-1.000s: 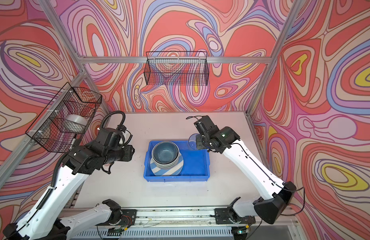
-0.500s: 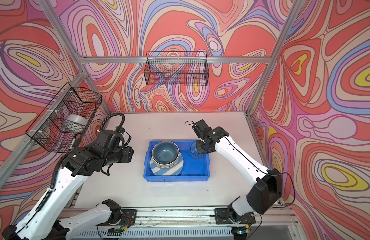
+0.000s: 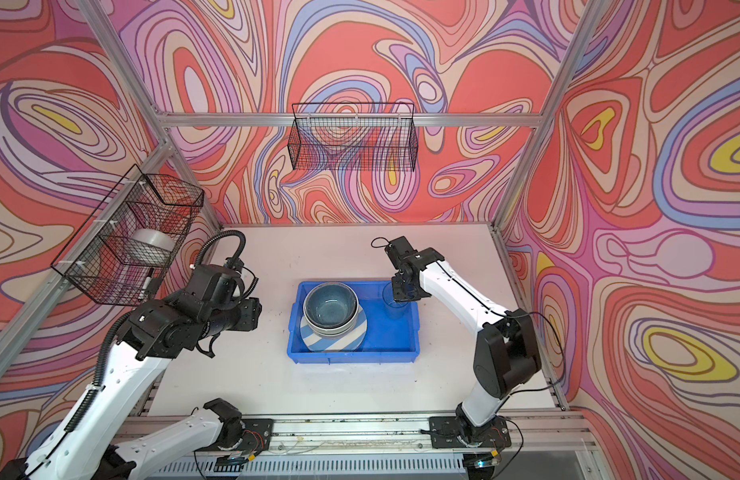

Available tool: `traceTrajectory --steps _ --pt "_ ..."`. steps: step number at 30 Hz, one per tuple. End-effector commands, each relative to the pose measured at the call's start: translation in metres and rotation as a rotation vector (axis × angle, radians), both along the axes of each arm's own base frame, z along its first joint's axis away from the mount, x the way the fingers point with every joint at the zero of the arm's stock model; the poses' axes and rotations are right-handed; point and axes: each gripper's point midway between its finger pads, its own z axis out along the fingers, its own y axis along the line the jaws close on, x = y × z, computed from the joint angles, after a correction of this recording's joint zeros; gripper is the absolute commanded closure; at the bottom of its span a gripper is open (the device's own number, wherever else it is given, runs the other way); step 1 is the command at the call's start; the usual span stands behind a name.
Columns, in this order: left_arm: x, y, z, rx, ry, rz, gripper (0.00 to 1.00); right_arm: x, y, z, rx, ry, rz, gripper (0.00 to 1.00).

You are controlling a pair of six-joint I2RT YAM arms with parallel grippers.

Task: Place the mixed dishes into the plastic bin
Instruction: 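Lower the frosted blue glass into the bin corner with right while left withdraws, then open the right gripper off the glass while left moves to the pink cup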

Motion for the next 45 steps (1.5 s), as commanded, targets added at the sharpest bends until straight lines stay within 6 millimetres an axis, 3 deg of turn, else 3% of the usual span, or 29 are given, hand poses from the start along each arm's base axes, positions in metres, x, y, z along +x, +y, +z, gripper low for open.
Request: traceTrajectory --steps 1,8,21,27,36,45 --pt "-0.008 0.010 -0.002 0.021 0.019 0.033 0.39 0.015 0.002 0.012 0.018 -0.050 0.001 1.00" --pt "-0.009 0.010 -0.002 0.012 0.025 0.040 0.39 0.023 -0.002 0.011 0.011 -0.053 -0.019 1.00" --pt "-0.008 0.013 -0.011 0.017 0.061 0.072 0.37 0.027 -0.002 0.012 0.012 -0.048 -0.017 0.84" --pt "-0.008 0.016 -0.018 0.001 0.088 0.096 0.37 0.027 -0.002 0.019 0.013 -0.058 -0.014 0.79" --pt "-0.010 0.032 -0.029 -0.007 0.146 0.162 0.37 0.024 -0.002 0.043 0.044 -0.109 -0.004 0.61" --pt "-0.011 0.044 -0.038 -0.009 0.184 0.211 0.37 0.019 0.002 0.051 0.078 -0.131 0.025 0.59"
